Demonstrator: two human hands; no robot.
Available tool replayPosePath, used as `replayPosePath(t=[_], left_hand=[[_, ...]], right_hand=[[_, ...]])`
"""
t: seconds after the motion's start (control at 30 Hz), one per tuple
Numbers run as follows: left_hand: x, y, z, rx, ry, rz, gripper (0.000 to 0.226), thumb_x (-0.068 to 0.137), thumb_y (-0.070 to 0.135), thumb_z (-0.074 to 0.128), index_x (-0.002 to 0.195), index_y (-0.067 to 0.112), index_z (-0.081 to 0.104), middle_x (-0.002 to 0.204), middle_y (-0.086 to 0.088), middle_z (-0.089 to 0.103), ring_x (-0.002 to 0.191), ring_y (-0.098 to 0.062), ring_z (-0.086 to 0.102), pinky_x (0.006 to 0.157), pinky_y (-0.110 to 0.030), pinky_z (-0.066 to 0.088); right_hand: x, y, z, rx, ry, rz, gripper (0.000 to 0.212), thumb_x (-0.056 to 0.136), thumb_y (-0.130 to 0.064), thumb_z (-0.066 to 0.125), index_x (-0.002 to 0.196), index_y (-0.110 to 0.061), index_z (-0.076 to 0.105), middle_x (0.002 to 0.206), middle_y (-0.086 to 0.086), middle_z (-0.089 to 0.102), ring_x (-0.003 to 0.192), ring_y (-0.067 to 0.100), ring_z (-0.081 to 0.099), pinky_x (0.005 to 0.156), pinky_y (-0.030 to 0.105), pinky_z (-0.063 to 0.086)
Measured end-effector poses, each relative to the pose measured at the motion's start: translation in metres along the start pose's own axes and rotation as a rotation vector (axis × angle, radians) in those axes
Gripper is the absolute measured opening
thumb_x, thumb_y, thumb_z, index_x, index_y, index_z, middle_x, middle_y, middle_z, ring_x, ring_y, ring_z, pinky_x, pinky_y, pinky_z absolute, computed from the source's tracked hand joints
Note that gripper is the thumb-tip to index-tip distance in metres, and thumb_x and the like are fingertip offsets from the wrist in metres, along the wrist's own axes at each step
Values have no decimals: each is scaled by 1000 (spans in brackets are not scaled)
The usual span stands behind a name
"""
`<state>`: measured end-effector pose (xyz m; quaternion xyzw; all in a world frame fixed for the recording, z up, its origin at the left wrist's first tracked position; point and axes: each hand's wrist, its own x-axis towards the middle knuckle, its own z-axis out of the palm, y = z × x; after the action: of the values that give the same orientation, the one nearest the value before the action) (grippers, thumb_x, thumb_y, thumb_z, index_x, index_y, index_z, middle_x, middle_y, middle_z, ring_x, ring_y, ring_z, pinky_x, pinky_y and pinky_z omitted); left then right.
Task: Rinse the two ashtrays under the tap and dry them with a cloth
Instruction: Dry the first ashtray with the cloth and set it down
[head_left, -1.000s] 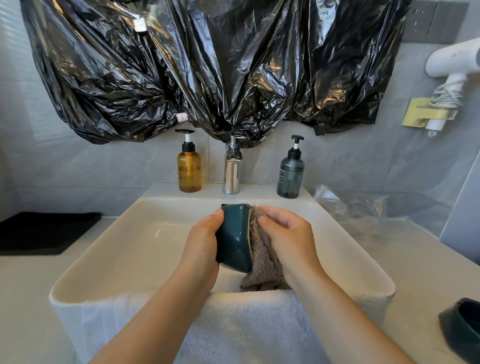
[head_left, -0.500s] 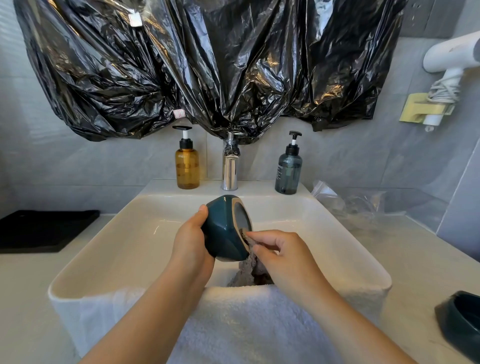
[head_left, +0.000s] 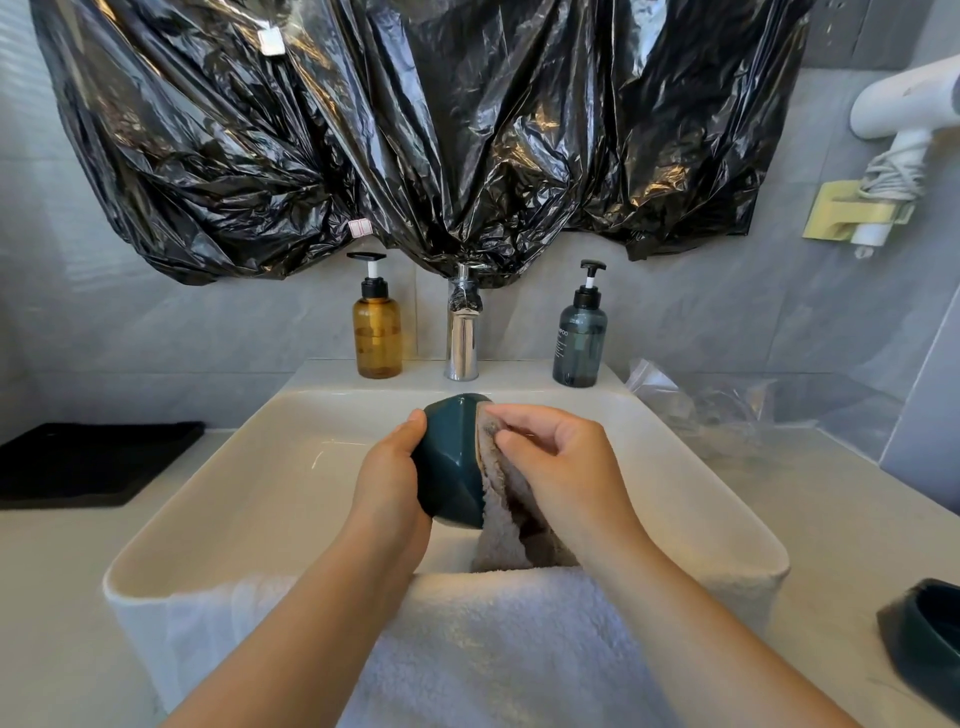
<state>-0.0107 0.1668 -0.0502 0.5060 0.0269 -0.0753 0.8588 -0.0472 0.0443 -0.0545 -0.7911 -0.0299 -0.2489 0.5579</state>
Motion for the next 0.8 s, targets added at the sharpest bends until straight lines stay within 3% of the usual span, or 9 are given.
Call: replayPosePath(t=[0.1,0.2,0.3,0.37,0.47,0.57,0.67,0.8], left_hand=[[1,-1,0,-2,15,19,24,100,30,42,93,16,61,95,-10,65,88,-23,60,77,-36,48],[2,0,-2,1,31,23,25,100,31,42,99,15,61,96,-11,65,88,-24,61,78,-38,49],[1,1,-3,-3,12,10,28,100,32,42,105,14,62,101,-13,65,91,-25,61,82,-39,48],[-1,1,-1,-17,-9,-15,31,100,33,41,115,12,59,108,-14,65,98,-26,60,89,-41,47],[-2,0,2,1,-29,-12,28,100,30,41,112,13,61,102,-11,65,95,-23,59,89,-38,46],[-4,-1,5,8,-33,-13,23,100,27,42,98,15,62,94,-8,65,89,-21,59,85,-36,45],[-1,1,1,-61,20,-24,25,98,27,46,111,12,62,99,-9,65,91,-22,60,82,-37,47],[2,2,-1,-64,86,-18,28,98,28,47,119,14,58,98,-6,64,88,-21,59,82,-38,44]], right_hand=[[-5,10,-6,-177,-240,-66,43,99,-11,48,139,-26,51,142,-16,49,129,-7,40,93,-5,28],[-3,13,-9,-286,-386,-60,49,102,-17,42,149,-29,34,150,-18,33,129,-10,27,88,-9,21],[-6,10,-7,-242,-319,-148,47,100,-16,47,145,-28,40,147,-20,36,130,-11,31,106,7,31],[-9,12,-5,-208,-207,-211,46,97,-10,52,139,-26,49,138,-21,44,126,-14,37,109,19,38],[-6,13,-1,-175,-6,-246,43,92,0,56,130,-20,61,124,-17,55,118,-7,49,103,21,45],[2,14,1,-189,91,-233,43,92,1,56,129,-20,62,117,-11,58,110,-1,54,96,15,47],[9,20,-3,-286,46,-120,35,93,-6,58,124,-19,65,114,-7,65,105,5,56,87,8,43],[10,27,-17,-227,-147,117,21,92,-8,59,102,-19,75,103,-5,71,98,12,63,82,20,48]])
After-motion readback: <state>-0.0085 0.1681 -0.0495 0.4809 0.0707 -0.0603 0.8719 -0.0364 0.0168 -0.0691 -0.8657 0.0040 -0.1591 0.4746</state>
